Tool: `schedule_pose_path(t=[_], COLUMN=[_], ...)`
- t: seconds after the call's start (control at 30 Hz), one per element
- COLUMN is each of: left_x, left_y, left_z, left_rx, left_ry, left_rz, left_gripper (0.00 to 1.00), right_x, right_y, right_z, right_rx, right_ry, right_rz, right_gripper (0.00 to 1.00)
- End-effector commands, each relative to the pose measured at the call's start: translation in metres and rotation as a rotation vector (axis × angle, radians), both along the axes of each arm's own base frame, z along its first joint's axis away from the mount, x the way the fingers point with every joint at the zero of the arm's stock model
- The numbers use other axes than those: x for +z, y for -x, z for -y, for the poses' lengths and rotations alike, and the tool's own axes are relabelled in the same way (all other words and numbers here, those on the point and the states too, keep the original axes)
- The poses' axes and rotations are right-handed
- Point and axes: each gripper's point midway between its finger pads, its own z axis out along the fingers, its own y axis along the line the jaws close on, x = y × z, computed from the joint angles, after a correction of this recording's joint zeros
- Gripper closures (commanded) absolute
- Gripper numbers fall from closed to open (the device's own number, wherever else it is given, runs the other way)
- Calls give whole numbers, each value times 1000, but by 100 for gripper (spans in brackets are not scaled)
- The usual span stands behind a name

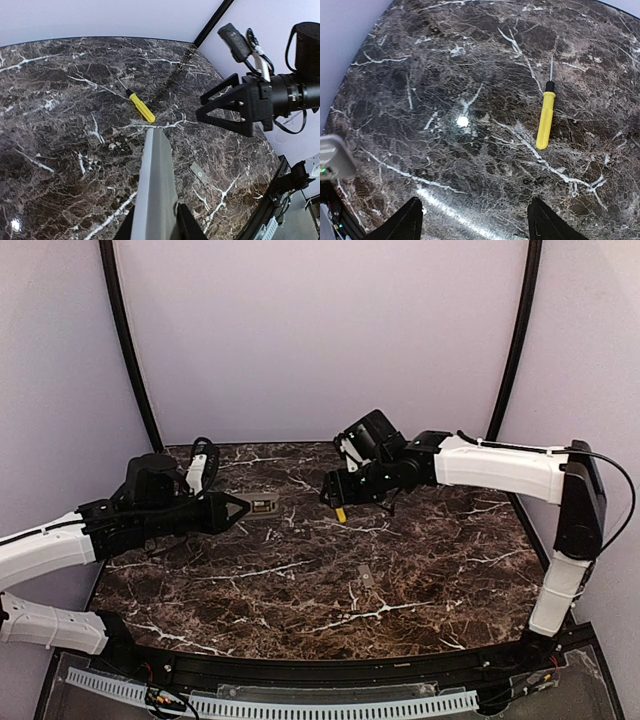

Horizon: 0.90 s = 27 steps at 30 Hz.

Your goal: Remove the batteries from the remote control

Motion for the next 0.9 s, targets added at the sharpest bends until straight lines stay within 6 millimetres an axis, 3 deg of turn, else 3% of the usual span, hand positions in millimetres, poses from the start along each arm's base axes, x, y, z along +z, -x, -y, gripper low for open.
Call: schedule_pose_path(t=[0.0,0.23,0.87], left_x=[-13,-44,-95], left_y=[24,41,40], left_z=[5,17,45], left_rx=[-44,-84,-112], left_ry=[81,174,299], left_rz=[-159,-313,-492], left_gripper=[100,100,100], right_x=[-28,-58,-111], right_y=[-19,-44,-71], right_z=[14,15,15], right_rx=[-64,-76,-43], right_ry=[152,227,269], right_rz=[-22,-55,-115], right_gripper=[29,30,33])
